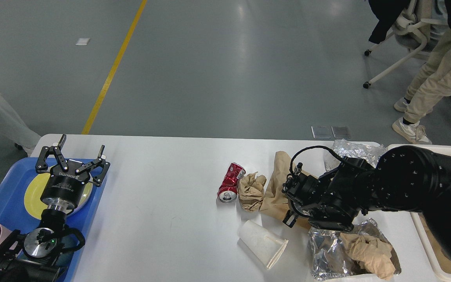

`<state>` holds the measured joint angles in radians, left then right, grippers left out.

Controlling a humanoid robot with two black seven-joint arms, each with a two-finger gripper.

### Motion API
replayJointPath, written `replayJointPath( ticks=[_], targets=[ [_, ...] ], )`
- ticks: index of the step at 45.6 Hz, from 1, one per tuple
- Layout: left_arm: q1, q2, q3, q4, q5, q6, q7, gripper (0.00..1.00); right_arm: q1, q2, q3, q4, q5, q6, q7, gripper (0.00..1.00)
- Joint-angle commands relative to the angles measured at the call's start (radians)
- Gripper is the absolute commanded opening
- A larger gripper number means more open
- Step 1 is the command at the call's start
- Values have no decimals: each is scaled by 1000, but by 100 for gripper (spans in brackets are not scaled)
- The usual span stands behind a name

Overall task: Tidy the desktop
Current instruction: 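Close the right gripper on the brown paper bag, then lift the brown paper bag and drop it into the white bin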

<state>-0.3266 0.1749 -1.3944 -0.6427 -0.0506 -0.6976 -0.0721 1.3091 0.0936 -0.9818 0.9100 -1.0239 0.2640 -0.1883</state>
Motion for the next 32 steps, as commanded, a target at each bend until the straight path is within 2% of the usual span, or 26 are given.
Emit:
replayJointPath(
  ticks=[1,8,14,26,32],
  targets=[
    [0,0,0,0,0,0,0,97,1,-2,5,-2,4,-6,0,0],
    [0,0,0,0,0,0,0,97,9,-6,11,-8,25,-2,3,0],
    [0,0,0,0,0,0,0,96,59,-11,5,-2,165,17,7,0],
    [0,0,0,0,0,0,0,97,235,-92,11,56,485,147,29,0],
    [0,0,0,0,0,0,0,97,341,-130,9,70,632,273,29,0]
  ],
)
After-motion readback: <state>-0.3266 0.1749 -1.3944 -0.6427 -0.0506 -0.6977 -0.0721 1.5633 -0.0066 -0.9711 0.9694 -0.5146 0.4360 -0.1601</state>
